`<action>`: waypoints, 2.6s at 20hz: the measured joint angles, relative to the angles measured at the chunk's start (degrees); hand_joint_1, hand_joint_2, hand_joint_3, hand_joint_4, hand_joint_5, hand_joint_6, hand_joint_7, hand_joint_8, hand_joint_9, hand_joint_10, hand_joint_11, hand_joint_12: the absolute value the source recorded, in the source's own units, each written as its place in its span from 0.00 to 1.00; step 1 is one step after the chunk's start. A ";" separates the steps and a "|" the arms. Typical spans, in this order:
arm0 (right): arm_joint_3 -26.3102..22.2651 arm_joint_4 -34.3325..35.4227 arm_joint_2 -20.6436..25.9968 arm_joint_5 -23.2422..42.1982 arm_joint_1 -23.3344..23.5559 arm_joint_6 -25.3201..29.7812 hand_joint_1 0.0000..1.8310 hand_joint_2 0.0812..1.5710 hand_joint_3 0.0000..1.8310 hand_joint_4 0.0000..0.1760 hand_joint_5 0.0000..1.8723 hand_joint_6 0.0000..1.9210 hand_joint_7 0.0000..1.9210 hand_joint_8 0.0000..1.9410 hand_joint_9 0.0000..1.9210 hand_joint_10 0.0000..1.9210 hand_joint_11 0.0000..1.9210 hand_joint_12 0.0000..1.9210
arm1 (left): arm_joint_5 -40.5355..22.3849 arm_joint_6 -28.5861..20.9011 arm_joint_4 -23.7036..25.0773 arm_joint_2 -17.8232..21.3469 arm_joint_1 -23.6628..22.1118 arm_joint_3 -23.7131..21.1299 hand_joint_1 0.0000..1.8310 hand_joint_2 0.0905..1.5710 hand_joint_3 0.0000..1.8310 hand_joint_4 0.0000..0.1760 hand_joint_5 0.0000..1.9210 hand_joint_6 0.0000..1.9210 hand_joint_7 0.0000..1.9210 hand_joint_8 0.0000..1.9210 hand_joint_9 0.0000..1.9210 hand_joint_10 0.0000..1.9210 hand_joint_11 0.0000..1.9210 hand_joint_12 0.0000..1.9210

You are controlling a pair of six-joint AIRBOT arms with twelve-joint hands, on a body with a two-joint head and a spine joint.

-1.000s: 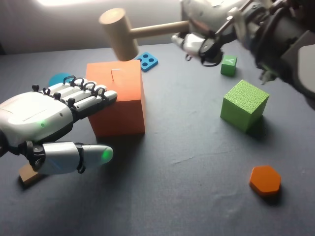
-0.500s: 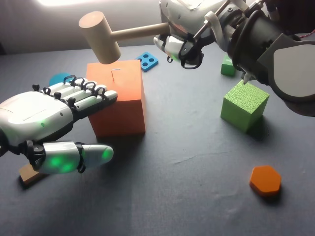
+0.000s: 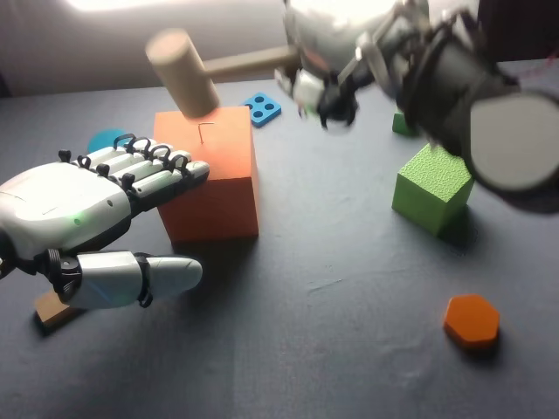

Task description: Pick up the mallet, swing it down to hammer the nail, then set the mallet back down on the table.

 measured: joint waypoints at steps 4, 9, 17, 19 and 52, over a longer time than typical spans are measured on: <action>0.09 -0.42 -0.09 -1.81 -5.27 2.73 0.26 0.99 0.00 0.00 0.61 1.00 0.76 1.00 0.83 1.00 0.91 1.00 | 0.02 0.00 0.00 -0.04 0.00 0.00 0.00 0.77 0.00 0.00 0.04 0.00 0.04 0.00 0.02 0.00 0.00 0.00; -1.75 -1.53 2.40 -0.26 -2.08 2.78 0.26 0.98 0.00 0.00 0.61 1.00 0.76 1.00 0.83 1.00 0.91 1.00 | 0.02 0.02 0.00 -0.04 0.00 0.00 0.00 0.78 0.00 0.00 0.04 0.00 0.03 0.00 0.02 0.00 0.00 0.00; -10.23 -19.63 14.69 4.76 -2.78 14.47 0.27 0.98 0.00 0.00 0.61 1.00 0.76 1.00 0.83 1.00 0.91 1.00 | 0.48 0.00 0.02 -0.04 -0.44 0.13 0.00 0.77 0.00 0.00 0.04 0.00 0.04 0.00 0.02 0.00 0.00 0.00; -10.86 -28.52 17.11 8.13 -3.78 22.95 0.26 0.98 0.00 0.00 0.62 1.00 0.76 1.00 0.83 1.00 0.91 1.00 | 0.55 0.00 0.13 -0.28 -0.70 0.44 0.00 0.77 0.00 0.00 0.04 0.00 0.04 0.00 0.02 0.00 0.00 0.00; 2.58 -42.07 -1.07 13.27 -11.58 29.33 0.26 0.91 0.00 0.00 0.48 1.00 0.58 1.00 0.65 1.00 0.76 1.00 | 14.93 -7.65 19.28 11.58 -18.23 -6.32 0.00 0.77 0.00 0.00 0.03 0.00 0.03 0.00 0.02 0.00 0.00 0.00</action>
